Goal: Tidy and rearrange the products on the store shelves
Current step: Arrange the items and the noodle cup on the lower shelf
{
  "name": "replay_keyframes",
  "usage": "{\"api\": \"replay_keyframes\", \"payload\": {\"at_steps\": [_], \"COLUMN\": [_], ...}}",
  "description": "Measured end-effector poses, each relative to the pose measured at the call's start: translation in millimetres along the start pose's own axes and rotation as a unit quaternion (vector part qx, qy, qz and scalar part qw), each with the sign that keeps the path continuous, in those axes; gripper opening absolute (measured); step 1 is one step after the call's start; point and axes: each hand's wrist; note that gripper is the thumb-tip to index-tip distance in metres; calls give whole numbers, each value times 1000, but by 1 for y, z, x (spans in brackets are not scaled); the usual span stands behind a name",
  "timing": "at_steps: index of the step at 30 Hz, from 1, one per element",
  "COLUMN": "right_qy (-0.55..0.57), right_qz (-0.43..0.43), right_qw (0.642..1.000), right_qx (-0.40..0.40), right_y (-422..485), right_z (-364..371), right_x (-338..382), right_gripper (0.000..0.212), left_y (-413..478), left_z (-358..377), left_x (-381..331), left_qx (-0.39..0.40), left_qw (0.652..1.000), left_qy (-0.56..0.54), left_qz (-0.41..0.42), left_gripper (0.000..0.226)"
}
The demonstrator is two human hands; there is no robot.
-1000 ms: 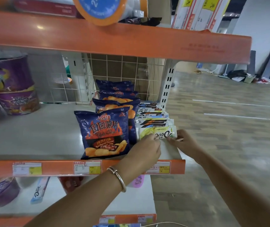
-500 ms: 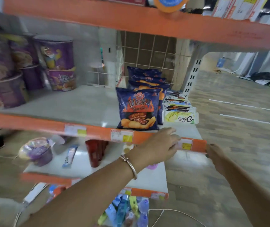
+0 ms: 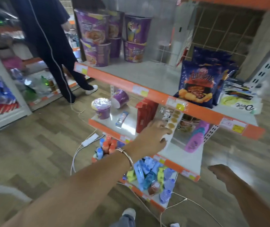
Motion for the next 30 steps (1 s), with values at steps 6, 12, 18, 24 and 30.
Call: {"api": "replay_keyframes", "payload": {"at_steps": [6,12,18,24,30], "right_qy": [-76,-96,-85,-99,-107], "right_qz": [-44,-66,-65,-74,-49], "right_qw": [989,985,987,984,987], "right_qx": [120,128,122,130,113], "right_y": [-15,-3,2,23,45], "right_z": [47,89,152,222,291], "right_x": [37,73,137,197,221], "right_gripper": [22,28,39,24,16], "left_y": [-20,-28,-32,-1,21], "left_z": [-34,-89,-132,-169,-176], "left_x": [75,157,229,286,341], "left_qx": [-56,-69,-52,-51,-64], "left_qw": [983,955,935,943,924], "left_qy": [37,114,130,102,11], "left_qz": [-171,-265,-326,-314,-377], "left_gripper": [40,45,46,43,41]}}
Point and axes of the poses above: each hand's wrist, its own y-axis towards the middle knuckle, its own z-axis out of the palm, x = y × z, and after that the axes turned 13 degrees about -z, right-handed
